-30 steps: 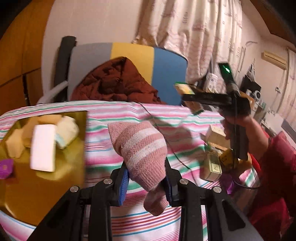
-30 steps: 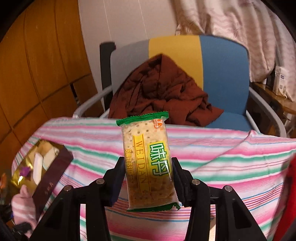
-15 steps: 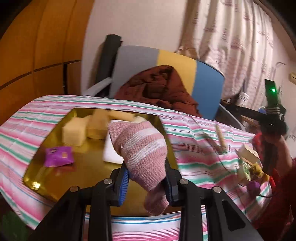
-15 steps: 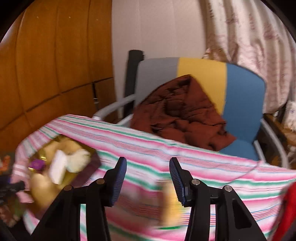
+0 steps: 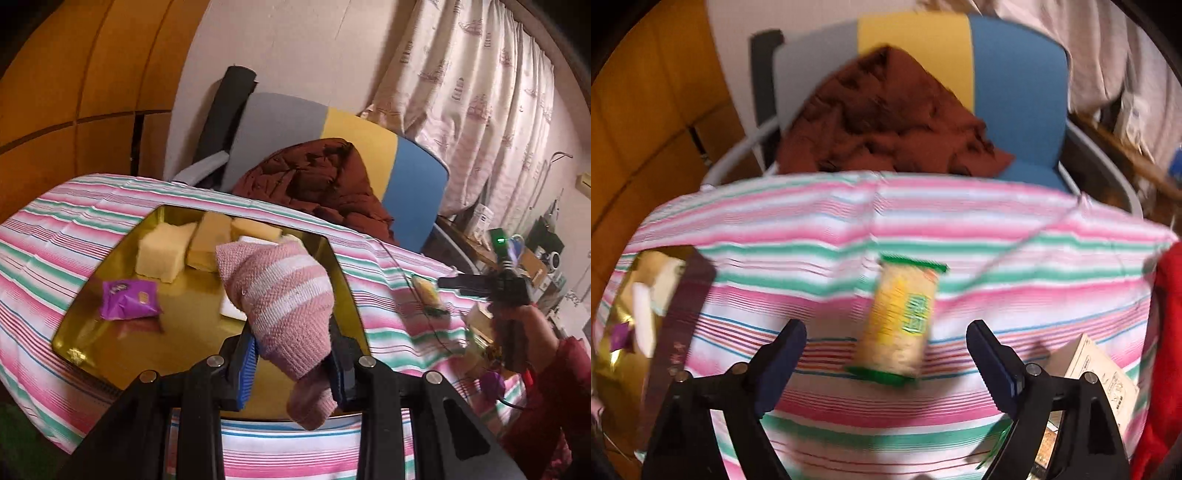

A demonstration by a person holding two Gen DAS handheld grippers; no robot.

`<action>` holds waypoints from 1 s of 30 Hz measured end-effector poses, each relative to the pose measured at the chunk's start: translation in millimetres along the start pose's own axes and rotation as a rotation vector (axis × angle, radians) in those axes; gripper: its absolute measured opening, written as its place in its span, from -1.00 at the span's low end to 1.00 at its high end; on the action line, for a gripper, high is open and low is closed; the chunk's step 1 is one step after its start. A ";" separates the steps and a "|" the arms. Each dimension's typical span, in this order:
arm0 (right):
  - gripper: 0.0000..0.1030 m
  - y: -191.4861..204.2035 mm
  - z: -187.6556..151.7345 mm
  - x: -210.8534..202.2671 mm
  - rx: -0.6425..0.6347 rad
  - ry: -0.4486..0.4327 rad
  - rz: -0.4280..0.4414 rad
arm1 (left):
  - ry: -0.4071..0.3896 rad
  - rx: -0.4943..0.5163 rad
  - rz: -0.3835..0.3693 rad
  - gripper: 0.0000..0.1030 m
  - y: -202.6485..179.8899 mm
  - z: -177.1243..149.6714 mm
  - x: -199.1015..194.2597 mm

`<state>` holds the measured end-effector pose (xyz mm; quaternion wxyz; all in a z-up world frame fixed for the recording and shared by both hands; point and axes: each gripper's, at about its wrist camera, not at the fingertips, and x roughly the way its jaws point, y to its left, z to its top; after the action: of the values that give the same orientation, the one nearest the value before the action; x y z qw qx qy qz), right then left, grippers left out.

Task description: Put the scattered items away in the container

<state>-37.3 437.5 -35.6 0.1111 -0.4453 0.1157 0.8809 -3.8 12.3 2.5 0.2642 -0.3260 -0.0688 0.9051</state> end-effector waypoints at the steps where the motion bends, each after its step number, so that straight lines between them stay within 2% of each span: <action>1: 0.69 -3.1 0.6 6.7 0.013 0.017 0.002 | 0.003 0.002 -0.007 -0.38 -2.6 -0.6 1.0; 2: 0.67 -4.9 1.6 11.6 0.024 0.027 0.003 | 0.009 0.007 -0.017 -0.38 -5.7 -1.5 2.5; 6: 0.33 -2.4 5.3 35.0 0.039 0.078 -0.023 | 0.022 0.023 -0.036 -0.38 -16.1 -2.4 4.7; 8: 0.23 -0.4 5.2 45.9 0.036 0.099 -0.041 | 0.020 0.032 -0.042 -0.38 -19.7 -2.2 2.9; 10: -0.04 -3.0 2.1 54.6 0.046 0.116 -0.054 | 0.017 0.041 -0.050 -0.38 -22.7 -1.7 1.2; 14: -0.06 -5.5 -1.2 44.5 0.058 0.094 -0.042 | 0.011 0.054 -0.064 -0.38 -26.8 -0.1 0.5; 21: -0.06 17.6 -14.9 1.7 0.065 0.031 0.074 | 0.028 0.026 -0.086 -0.38 -24.0 -2.7 6.5; 25: -0.06 48.5 -23.3 -17.7 0.053 0.017 0.161 | 0.019 0.020 -0.076 -0.38 -17.8 -1.4 3.6; 30: -0.06 112.7 -36.7 -38.7 0.002 0.014 0.333 | 0.008 -0.023 -0.032 -0.38 9.4 9.0 0.4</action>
<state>-20.7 315.9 -13.6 -0.0367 -0.4260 0.1894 0.8839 -13.7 5.0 6.5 0.2751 -0.3314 -0.0833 0.8986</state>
